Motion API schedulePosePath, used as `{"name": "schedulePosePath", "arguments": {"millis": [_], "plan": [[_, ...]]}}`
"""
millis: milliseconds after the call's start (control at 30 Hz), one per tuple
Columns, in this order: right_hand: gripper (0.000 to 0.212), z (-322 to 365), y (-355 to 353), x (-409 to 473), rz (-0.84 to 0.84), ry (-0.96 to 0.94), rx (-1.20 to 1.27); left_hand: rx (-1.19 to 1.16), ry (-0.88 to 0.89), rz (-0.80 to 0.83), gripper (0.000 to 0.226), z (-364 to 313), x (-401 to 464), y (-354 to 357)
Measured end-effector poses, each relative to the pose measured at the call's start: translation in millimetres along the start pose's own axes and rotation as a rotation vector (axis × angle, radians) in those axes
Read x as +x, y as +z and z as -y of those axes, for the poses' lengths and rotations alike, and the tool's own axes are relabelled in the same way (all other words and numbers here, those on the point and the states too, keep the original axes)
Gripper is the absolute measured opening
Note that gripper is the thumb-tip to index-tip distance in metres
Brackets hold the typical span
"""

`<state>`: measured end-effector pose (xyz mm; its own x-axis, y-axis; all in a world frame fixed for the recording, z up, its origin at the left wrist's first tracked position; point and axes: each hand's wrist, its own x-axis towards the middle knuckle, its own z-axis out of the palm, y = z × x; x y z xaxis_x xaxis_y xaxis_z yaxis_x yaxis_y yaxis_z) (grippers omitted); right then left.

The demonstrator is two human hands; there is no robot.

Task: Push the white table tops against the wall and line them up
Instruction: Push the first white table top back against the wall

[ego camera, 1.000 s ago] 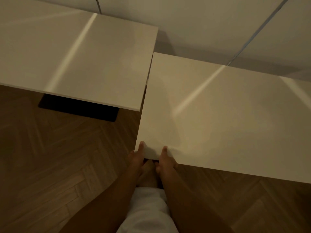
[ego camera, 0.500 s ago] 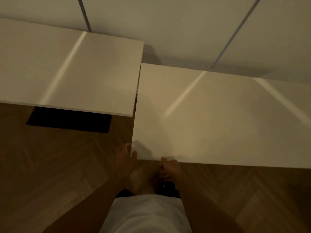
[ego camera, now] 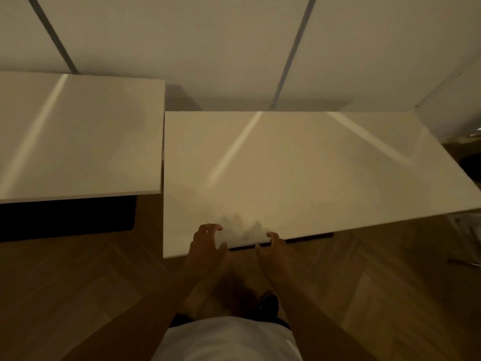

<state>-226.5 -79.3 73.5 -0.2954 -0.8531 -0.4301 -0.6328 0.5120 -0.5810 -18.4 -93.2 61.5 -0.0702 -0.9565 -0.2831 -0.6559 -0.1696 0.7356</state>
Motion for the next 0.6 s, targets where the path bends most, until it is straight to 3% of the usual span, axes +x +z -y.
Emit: {"name": "schedulePosePath", "arguments": {"millis": [200,433,600], "plan": [[0.064,-57.3,-65.4,33.4,-0.019,-0.078,-0.027,0.072,0.061,-0.018,0.052,-50.9,13.9,56.0],[0.077,-108.7,-124.1,75.7,0.009,-0.263,-0.141,0.130,0.070,-0.042,0.064,-129.2,29.8,132.7],[0.086,-139.5,-158.6,104.1,0.042,-0.294,-0.228,0.182,0.019,-0.046,0.067,-160.0,30.6,164.5]]}}
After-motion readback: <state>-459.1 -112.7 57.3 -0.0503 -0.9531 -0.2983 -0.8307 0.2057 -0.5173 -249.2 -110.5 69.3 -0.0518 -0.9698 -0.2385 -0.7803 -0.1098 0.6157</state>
